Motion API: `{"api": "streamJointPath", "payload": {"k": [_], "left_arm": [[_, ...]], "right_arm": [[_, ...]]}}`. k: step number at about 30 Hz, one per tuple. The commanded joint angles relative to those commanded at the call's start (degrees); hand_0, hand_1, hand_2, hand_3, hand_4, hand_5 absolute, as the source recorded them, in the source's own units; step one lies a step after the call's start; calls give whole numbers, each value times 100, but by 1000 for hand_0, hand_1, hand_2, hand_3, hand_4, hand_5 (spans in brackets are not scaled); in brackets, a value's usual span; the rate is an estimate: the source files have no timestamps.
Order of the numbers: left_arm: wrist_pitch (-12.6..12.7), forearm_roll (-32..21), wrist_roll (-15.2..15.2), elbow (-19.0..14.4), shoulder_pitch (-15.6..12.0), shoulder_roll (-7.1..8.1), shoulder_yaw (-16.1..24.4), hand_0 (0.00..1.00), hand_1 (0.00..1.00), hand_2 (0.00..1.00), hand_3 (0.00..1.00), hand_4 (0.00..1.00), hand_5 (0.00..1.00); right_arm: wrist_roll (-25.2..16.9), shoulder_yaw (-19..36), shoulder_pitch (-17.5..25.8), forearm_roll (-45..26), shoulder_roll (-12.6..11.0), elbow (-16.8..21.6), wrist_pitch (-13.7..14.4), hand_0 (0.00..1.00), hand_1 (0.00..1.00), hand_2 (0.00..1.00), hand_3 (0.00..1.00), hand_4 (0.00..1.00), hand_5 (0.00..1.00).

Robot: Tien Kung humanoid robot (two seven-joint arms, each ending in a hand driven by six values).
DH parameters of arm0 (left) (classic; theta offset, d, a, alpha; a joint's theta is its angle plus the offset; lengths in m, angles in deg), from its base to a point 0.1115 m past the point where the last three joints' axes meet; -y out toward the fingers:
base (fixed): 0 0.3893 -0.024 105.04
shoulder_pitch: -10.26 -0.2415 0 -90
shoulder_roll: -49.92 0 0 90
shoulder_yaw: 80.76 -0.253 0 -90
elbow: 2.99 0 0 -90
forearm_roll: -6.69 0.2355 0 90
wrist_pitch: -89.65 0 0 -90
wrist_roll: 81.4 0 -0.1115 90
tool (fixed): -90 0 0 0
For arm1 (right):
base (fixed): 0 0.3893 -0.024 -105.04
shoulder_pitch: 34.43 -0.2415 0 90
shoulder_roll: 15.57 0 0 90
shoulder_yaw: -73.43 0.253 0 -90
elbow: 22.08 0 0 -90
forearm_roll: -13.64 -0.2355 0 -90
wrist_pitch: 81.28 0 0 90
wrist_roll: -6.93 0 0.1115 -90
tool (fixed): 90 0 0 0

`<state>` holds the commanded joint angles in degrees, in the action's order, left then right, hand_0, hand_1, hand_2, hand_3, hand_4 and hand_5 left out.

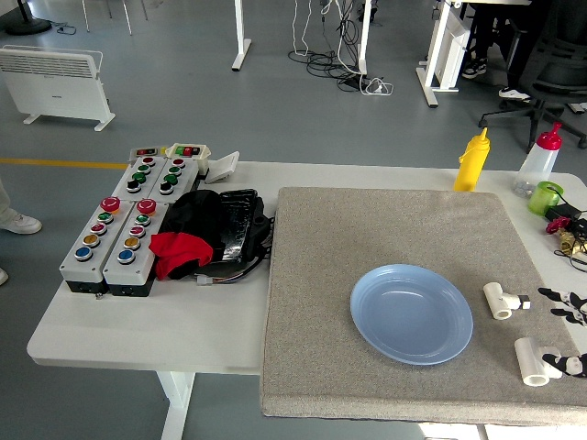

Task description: Pick pipe place plate twice

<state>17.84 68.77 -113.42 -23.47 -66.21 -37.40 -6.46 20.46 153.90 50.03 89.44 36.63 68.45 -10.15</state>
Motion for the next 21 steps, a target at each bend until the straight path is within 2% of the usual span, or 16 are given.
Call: {"api": "streamJointPath", "payload": {"k": [6, 14, 21], "left_arm": [[10, 28, -27, -1, 3, -4, -4, 666, 659, 632, 626, 394, 998], [15, 50, -51, -10, -31, -9, 0, 666, 657, 633, 626, 393, 998], [12, 83, -58, -14, -57, -8, 14, 666, 657, 633, 625, 391, 998]], "right_arm": [[19, -290, -192, 200, 152, -116, -18, 998, 966, 998, 998, 829, 167], [5, -697, -521, 1134, 270, -455, 98, 998, 959, 998, 998, 830, 160], [65, -814, -585, 1241, 294, -594, 61, 998, 955, 998, 998, 823, 149]]}}
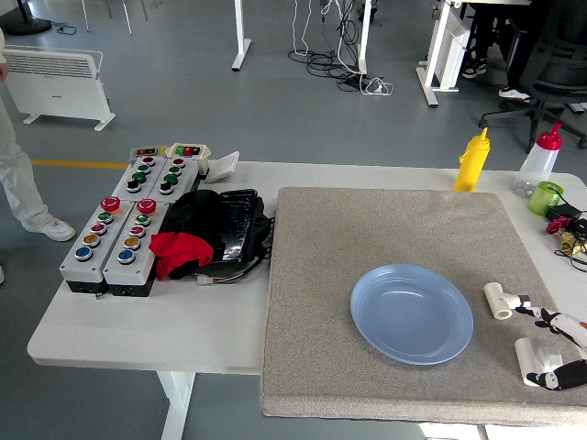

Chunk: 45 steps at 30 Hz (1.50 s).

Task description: Pick pipe place plate twice

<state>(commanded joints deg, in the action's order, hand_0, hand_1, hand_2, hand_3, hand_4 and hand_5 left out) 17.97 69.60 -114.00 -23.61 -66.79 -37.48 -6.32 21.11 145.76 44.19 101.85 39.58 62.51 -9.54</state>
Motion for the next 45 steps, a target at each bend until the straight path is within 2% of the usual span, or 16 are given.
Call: {"api": "streamJointPath", "payload": {"k": [1, 6, 7, 12, 13, 18, 19, 24, 25, 36, 37, 42, 43, 45], "left_arm": [[0, 11, -4, -1, -4, 0, 6, 666, 657, 631, 624, 387, 998], [-5, 43, -21, -6, -23, -2, 23, 666, 657, 631, 624, 387, 998], [-5, 48, -26, -7, -26, -3, 24, 667, 656, 630, 623, 385, 998], [-11, 66, -37, -10, -35, -5, 33, 667, 656, 630, 623, 385, 998], [-10, 54, -30, -7, -34, -4, 25, 667, 655, 630, 623, 384, 998], [-5, 17, -7, -1, -15, 0, 6, 667, 655, 630, 623, 384, 998], [0, 7, -4, 0, -5, 1, 3, 667, 655, 629, 622, 383, 998], [10, -25, 9, 3, 24, 4, -12, 667, 655, 629, 622, 383, 998], [13, -29, 11, 3, 27, 3, -14, 667, 655, 628, 621, 383, 998], [15, -28, 18, 7, 49, 5, -15, 666, 655, 628, 621, 383, 998], [15, -24, 18, 7, 51, 6, -12, 666, 654, 626, 620, 383, 998], [14, -14, 10, 6, 58, 6, -8, 666, 654, 626, 620, 383, 998], [12, -6, 7, 5, 59, 5, -5, 665, 654, 627, 619, 383, 998], [10, 2, 2, 4, 59, 4, -2, 665, 654, 627, 619, 383, 998]], "right_arm": [[9, -16, -9, -14, 7, -17, -5, 980, 931, 998, 991, 814, 143], [6, -96, -69, 32, 49, -117, -12, 980, 931, 998, 991, 814, 143], [-16, -113, -81, 91, 55, -139, 2, 954, 886, 979, 953, 812, 142], [-16, -175, -129, 259, 81, -232, 77, 954, 886, 979, 953, 812, 142], [-4, -200, -144, 275, 82, -259, 93, 917, 848, 898, 911, 802, 144], [-44, -223, -174, 396, 89, -321, 134, 917, 848, 898, 911, 802, 144], [-60, -227, -189, 414, 88, -335, 131, 887, 804, 829, 873, 800, 145], [-80, -271, -243, 471, 75, -394, 92, 887, 804, 829, 873, 800, 145], [-77, -282, -252, 482, 75, -405, 83, 883, 781, 782, 819, 793, 142], [-80, -335, -309, 559, 93, -456, 66, 876, 763, 753, 798, 787, 133], [-90, -337, -313, 567, 91, -458, 82, 809, 680, 665, 769, 773, 127], [-153, -337, -312, 574, 84, -457, 193, 809, 680, 665, 769, 773, 127], [-154, -336, -313, 576, 81, -457, 199, 705, 637, 653, 764, 747, 111], [-151, -334, -315, 585, 78, -458, 197, 705, 637, 653, 764, 747, 111]]}}
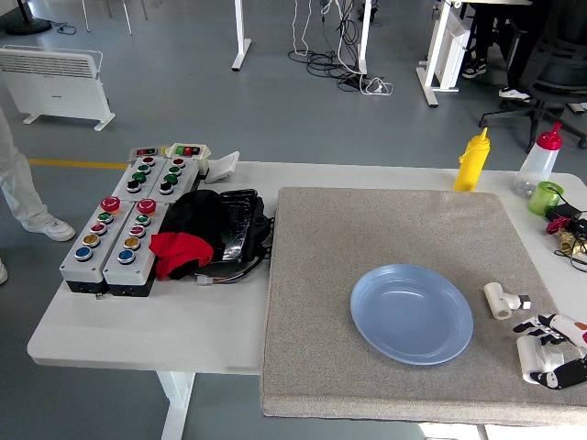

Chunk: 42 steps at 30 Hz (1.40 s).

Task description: Pick pipe place plate twice

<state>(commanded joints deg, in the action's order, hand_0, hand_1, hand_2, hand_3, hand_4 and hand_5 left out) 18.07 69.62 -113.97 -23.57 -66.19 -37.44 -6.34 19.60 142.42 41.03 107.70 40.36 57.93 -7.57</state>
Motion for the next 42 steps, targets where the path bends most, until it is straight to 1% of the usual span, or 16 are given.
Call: {"api": "streamJointPath", "payload": {"k": [3, 4, 9, 10, 18, 22, 24, 27, 28, 29, 32, 33, 37, 41, 42], "left_arm": [[3, -5, 1, 0, -1, -2, -3, 665, 654, 627, 619, 383, 998], [2, -2, 0, 0, -1, -2, -1, 665, 653, 627, 619, 383, 998], [1, 2, -5, -1, 2, -4, -1, 665, 653, 627, 619, 383, 998], [-3, 5, -4, 0, 3, -2, 0, 664, 653, 623, 619, 382, 998], [-14, 37, -19, -1, 2, 2, 11, 664, 653, 623, 618, 382, 998], [-8, 25, -12, 0, -4, 3, 6, 663, 653, 623, 618, 382, 998], [-9, 33, -16, -1, -4, 1, 10, 663, 653, 623, 618, 382, 998], [-8, 31, -18, -2, -7, -1, 8, 663, 653, 623, 618, 382, 998], [-9, 36, -19, -3, -10, 1, 9, 664, 652, 623, 618, 383, 998], [-9, 38, -19, -3, -12, 2, 9, 664, 652, 623, 618, 383, 998], [-12, 75, -33, -6, -21, 8, 28, 664, 652, 623, 618, 383, 998], [-12, 82, -36, -7, -22, 8, 32, 664, 652, 623, 618, 383, 998], [0, 99, -43, -12, -41, 18, 35, 662, 649, 622, 618, 383, 998], [-6, 142, -70, -20, -62, 19, 49, 663, 649, 618, 618, 381, 998], [-7, 146, -73, -21, -64, 19, 50, 663, 649, 618, 618, 381, 998]], "right_arm": [[10, 4, -2, 12, -1, -6, -15, 705, 637, 653, 764, 747, 111], [13, 5, -1, 11, -1, -7, -20, 633, 610, 634, 735, 745, 112], [14, 27, 1, 4, 3, 6, -15, 633, 610, 634, 735, 745, 112], [2, 49, 2, -7, 8, 16, 13, 612, 610, 633, 755, 740, 110], [-129, 185, -38, 63, 132, 66, 227, 601, 609, 635, 758, 730, 111], [-206, 275, -54, 95, 276, 102, 374, 592, 605, 637, 758, 725, 104], [-264, 275, -128, 115, 395, 137, 481, 592, 605, 637, 758, 725, 104], [-334, 203, -256, 122, 513, 156, 599, 592, 605, 637, 758, 725, 104], [-374, 140, -341, 121, 580, 136, 671, 591, 604, 637, 758, 695, 82], [-393, 112, -382, 120, 610, 126, 704, 591, 604, 637, 758, 695, 82], [-441, -71, -605, 120, 769, 41, 840, 591, 604, 637, 758, 695, 82], [-444, -94, -634, 123, 787, 30, 850, 591, 604, 637, 758, 695, 82], [-444, -403, -948, 101, 980, -132, 889, 595, 608, 643, 760, 689, 79], [-453, -778, -1319, 66, 1188, -434, 904, 614, 616, 644, 761, 684, 79], [-456, -813, -1355, 62, 1209, -467, 907, 614, 616, 644, 761, 684, 79]]}}
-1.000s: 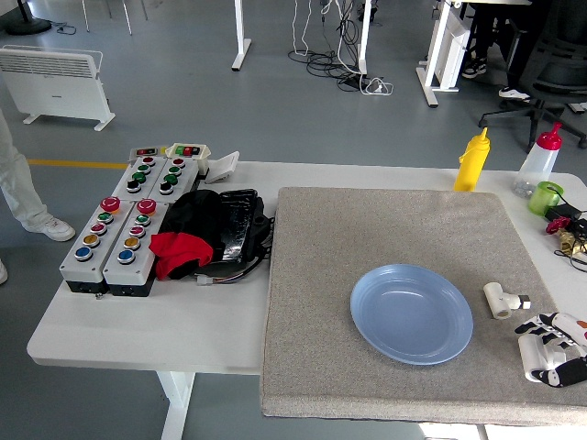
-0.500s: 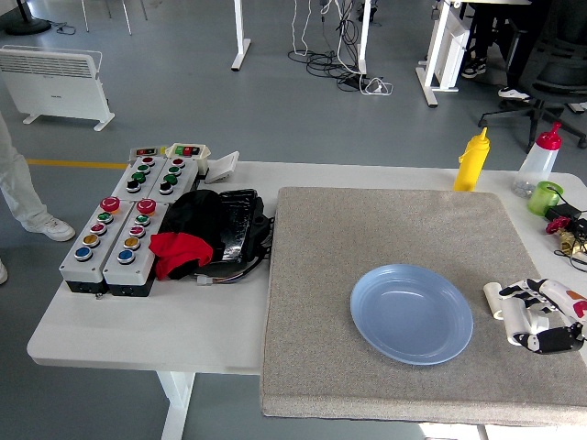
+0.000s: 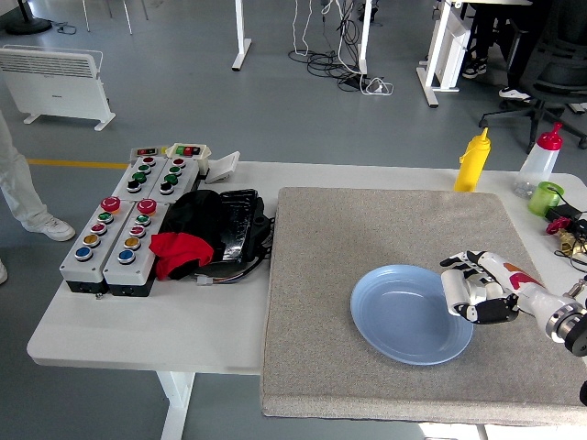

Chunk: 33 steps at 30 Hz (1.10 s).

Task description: Pick pipe place plate twice

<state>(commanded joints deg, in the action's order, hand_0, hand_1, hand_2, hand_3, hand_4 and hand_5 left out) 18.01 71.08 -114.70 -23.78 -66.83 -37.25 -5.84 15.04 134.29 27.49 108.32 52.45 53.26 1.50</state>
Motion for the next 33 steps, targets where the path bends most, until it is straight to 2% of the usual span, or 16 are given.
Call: {"api": "streamJointPath", "payload": {"k": [7, 18, 27, 33], "left_arm": [[-2, 41, -45, -15, -34, -7, 12, 662, 649, 616, 617, 381, 998], [9, 27, -29, -12, -9, 9, -6, 661, 644, 612, 616, 384, 998], [29, -26, -2, -6, 33, 12, -37, 661, 643, 611, 617, 384, 998], [29, -34, 5, -5, 58, 13, -47, 660, 642, 611, 616, 385, 998]], "right_arm": [[-85, -506, -536, -24, 385, -606, 94, 644, 628, 657, 764, 684, 79], [-398, -1010, -1063, 76, 828, -1480, 535, 692, 674, 707, 770, 676, 84], [-616, -1355, -1227, 95, 972, -1979, 976, 713, 690, 726, 783, 674, 85], [-643, -1579, -1292, 85, 1003, -2221, 1119, 725, 705, 747, 804, 673, 86]]}}
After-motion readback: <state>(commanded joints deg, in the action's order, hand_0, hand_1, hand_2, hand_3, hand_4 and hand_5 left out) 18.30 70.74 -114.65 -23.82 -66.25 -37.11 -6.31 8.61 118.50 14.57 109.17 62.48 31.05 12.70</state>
